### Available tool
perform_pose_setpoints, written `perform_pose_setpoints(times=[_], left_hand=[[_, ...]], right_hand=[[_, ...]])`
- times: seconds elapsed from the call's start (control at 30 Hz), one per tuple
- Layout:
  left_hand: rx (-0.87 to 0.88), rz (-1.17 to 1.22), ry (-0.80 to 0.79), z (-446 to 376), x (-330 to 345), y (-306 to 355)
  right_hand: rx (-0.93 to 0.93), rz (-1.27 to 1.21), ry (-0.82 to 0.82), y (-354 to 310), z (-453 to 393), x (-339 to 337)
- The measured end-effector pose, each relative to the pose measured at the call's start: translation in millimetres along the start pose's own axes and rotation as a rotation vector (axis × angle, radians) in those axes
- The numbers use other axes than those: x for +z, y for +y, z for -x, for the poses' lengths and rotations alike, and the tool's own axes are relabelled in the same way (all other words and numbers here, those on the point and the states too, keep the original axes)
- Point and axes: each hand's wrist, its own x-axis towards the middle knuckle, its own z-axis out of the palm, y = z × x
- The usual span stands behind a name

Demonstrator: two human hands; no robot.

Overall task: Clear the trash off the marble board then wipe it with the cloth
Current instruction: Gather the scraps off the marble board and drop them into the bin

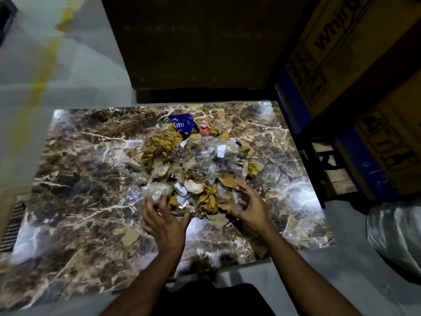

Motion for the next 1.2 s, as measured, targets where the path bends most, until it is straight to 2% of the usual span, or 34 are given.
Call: perform_pose_setpoints(times=[0.1,0.23,0.3,0.4,0.47,0.6,0.63,0.73,0.8,0.93,1.07,1.2], left_hand=[[-0.058,0.032,0.042,3,2,9],[-0.101,0.086,0.152,3,-6,5],[-0.171,0.115,0.144,-1,-13,-1],[-0.220,0.115,0.063,-5,-17,-6],[-0.201,0.090,-0.007,-4,-18,-4],[-0.191,0.089,-0.048,-5,-19,6],[-0.194,0.080,-0.037,-6,-20,7],[-0.204,0.090,0.030,-6,-27,3],[-0.240,0.111,0.075,-2,-32,-1],[-0.335,0.175,0.056,12,-36,-12],[-0.168,0.284,-0.041,15,-35,-3],[-0.043,0.458,-0.006,1,-48,6]], right_hand=[[-0.009,0.029,0.004,0,-5,-25],[0.025,0.139,0.202,0,-37,-63],[0.093,0.238,0.234,1,-67,-77],[0.156,0.418,0.157,7,-110,-82],[0.101,0.538,0.054,4,-126,-72],[0.019,0.522,-0.111,-16,-128,-53],[0.019,0.495,-0.073,-16,-127,-53],[0.109,0.384,0.217,-18,-106,-62],[0.188,0.361,0.292,-10,-88,-69],[0.224,0.484,-0.012,9,-51,-49],[0.119,0.412,-0.059,5,-43,-21],[0.124,0.361,0.016,-3,-41,-13]])
